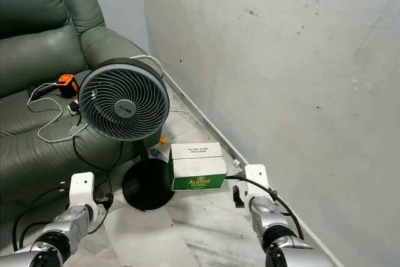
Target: Hang keys on a hook
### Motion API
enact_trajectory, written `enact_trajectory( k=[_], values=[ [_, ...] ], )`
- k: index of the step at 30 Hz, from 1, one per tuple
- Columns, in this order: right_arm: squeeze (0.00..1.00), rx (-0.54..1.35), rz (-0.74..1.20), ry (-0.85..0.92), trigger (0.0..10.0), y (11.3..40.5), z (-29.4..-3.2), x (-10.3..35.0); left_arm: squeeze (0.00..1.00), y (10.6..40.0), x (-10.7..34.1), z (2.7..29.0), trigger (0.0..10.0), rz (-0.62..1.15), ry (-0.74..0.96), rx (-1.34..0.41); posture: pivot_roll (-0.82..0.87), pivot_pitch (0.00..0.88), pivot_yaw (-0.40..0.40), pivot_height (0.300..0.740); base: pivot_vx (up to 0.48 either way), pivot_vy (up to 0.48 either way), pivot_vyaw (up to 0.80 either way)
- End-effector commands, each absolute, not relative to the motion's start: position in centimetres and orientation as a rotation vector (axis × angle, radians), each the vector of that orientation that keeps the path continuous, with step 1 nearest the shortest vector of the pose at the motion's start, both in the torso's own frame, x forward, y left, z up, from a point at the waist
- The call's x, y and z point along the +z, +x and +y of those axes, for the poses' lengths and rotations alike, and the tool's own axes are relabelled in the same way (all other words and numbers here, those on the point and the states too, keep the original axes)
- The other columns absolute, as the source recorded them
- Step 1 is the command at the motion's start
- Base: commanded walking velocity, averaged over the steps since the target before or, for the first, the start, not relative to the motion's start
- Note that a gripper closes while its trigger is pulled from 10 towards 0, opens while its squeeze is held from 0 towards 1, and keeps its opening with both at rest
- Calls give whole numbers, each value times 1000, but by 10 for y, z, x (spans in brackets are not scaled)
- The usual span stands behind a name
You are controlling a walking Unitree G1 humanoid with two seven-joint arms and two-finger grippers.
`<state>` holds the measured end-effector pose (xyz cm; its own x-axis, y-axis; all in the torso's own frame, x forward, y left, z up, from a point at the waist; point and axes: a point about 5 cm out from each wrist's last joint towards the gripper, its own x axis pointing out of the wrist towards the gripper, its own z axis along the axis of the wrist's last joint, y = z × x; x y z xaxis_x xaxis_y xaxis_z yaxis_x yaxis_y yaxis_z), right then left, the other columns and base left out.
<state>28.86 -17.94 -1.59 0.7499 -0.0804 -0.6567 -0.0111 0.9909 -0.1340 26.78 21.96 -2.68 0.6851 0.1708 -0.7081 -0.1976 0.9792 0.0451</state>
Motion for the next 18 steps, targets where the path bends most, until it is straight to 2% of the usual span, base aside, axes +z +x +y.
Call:
enact_trajectory(
  k=[1,7,11,13,18],
  values=[
    [0,-51,692,-144,10000,294,-183,-10,0,272,-22,225,10000,775,-47,209,67,40,-76,740,0,0,0],
    [0,-54,587,-154,10000,315,-193,14,0,297,4,233,10000,678,2,143,63,44,-72,740,0,0,0],
    [0,-45,515,-148,10000,331,-197,33,0,314,21,228,10000,605,20,81,56,50,-63,740,0,0,0],
    [0,-10,465,-163,10000,338,-198,44,0,324,33,220,10000,517,83,37,55,54,-62,740,0,0,0],
    [0,17,424,-99,10000,341,-205,51,0,328,41,212,10000,408,94,-12,50,61,-61,740,0,0,0]
  ],
)
